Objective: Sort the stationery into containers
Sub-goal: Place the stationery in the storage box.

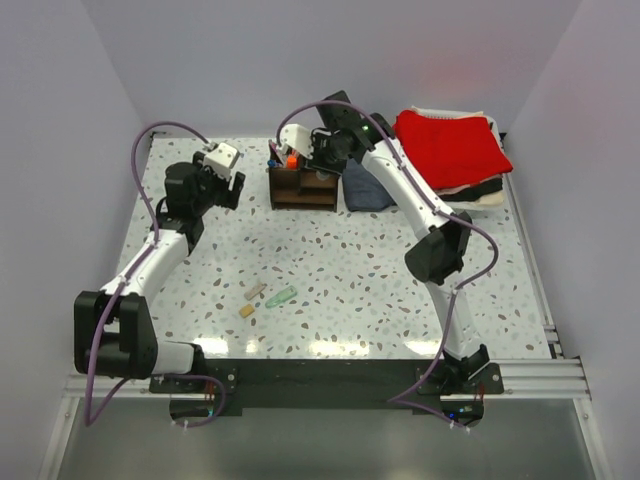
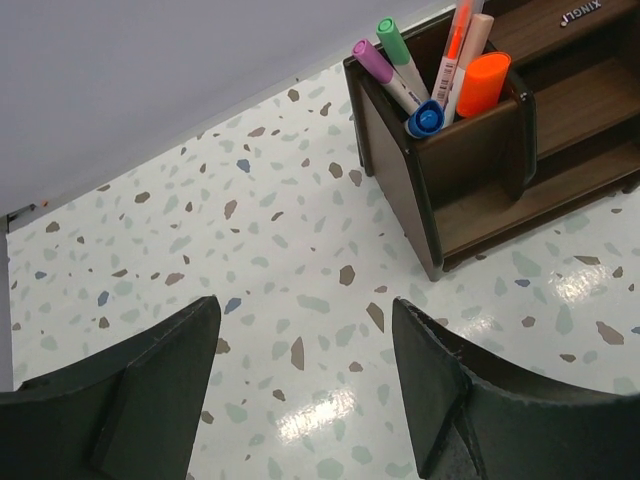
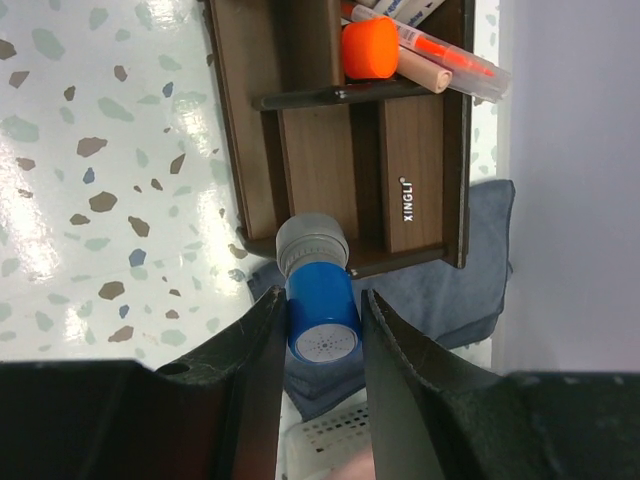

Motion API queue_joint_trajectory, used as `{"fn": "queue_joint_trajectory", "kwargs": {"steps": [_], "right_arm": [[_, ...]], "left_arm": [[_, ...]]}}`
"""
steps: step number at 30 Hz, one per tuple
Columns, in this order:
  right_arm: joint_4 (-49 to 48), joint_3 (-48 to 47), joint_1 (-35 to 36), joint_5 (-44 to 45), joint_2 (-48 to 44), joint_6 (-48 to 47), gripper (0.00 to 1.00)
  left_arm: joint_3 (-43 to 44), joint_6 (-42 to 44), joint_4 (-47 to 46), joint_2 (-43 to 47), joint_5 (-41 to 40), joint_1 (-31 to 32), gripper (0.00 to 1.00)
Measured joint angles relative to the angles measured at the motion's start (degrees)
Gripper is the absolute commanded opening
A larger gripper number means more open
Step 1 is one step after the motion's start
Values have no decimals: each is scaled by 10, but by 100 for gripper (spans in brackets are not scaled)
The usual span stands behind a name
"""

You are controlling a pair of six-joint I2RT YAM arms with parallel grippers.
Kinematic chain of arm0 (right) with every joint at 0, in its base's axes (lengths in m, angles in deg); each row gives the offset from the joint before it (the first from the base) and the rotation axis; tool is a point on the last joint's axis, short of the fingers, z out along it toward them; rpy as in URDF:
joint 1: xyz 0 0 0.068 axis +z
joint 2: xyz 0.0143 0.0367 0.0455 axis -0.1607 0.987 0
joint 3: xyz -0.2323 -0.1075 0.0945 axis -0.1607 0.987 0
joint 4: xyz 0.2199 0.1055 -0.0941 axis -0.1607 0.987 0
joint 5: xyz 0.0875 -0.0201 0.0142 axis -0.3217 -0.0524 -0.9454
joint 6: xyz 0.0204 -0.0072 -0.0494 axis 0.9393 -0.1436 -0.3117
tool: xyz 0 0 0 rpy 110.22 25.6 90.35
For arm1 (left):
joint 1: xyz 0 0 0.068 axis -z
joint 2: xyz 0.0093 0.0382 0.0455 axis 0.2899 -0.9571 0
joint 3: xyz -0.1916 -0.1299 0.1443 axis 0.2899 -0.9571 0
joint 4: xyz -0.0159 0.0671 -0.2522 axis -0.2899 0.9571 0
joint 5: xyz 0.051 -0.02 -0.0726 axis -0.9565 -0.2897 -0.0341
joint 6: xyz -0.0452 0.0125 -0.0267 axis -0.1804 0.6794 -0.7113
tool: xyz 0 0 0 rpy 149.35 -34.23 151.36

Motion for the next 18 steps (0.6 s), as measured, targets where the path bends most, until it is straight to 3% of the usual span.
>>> {"fn": "queue_joint_trajectory", "kwargs": {"steps": [18], "right_arm": [[-31,0,2,50,66,-63,0]], "left_arm": [[-32,-18,-17,-4,2,-12,74]]}}
